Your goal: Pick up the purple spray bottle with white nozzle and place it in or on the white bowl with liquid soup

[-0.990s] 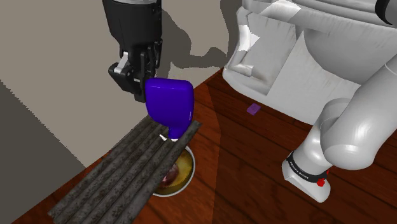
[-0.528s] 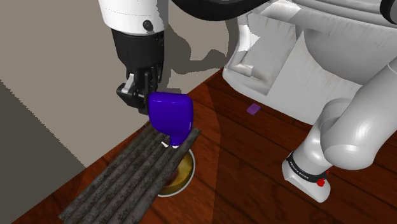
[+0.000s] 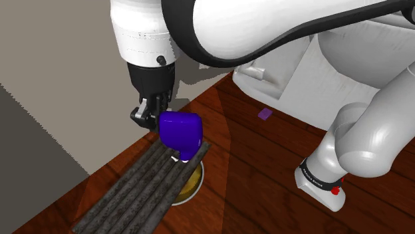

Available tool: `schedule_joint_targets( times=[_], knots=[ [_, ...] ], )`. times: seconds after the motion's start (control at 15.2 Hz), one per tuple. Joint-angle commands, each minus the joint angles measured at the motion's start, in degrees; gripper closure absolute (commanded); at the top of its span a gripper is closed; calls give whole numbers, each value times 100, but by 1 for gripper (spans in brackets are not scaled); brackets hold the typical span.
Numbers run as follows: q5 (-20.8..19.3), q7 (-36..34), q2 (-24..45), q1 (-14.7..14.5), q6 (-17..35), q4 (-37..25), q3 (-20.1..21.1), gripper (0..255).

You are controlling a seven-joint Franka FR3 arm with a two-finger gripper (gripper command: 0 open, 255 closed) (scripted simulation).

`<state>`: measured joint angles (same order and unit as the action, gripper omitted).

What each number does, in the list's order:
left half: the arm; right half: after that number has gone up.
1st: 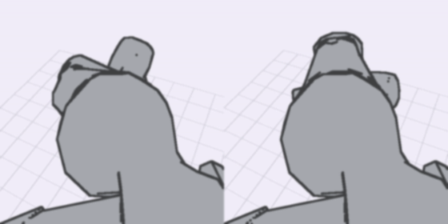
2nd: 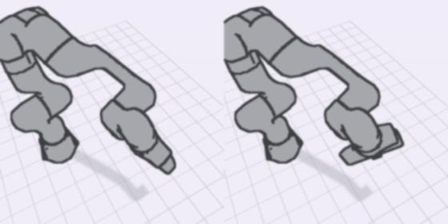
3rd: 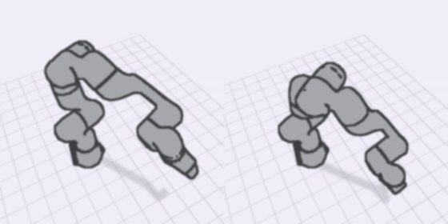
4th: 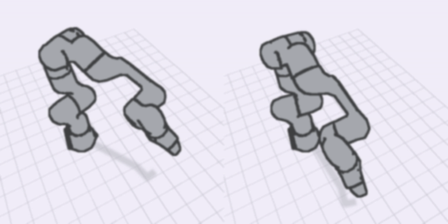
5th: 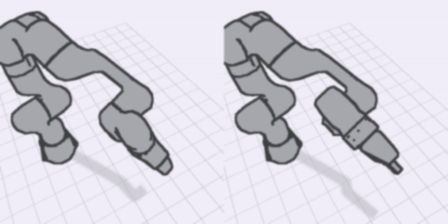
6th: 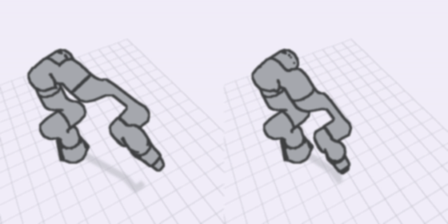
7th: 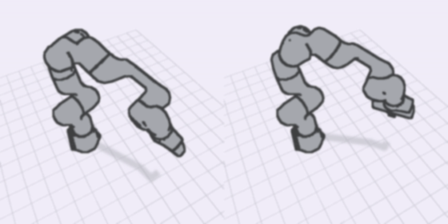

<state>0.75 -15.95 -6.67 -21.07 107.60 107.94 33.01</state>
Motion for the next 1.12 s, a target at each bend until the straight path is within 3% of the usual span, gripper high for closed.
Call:
schedule_joint_targets(
  times=[0.0, 0.66, 0.73, 1.06],
  knots=[
    [-20, -8, 35, 2, 165, 128, 5, 255],
    [-27, -20, 47, -2, 345, 297, 12, 255],
    [-28, -20, 48, -2, 344, 296, 13, 0],
    [-27, -20, 47, -2, 345, 297, 12, 0]
  ],
)
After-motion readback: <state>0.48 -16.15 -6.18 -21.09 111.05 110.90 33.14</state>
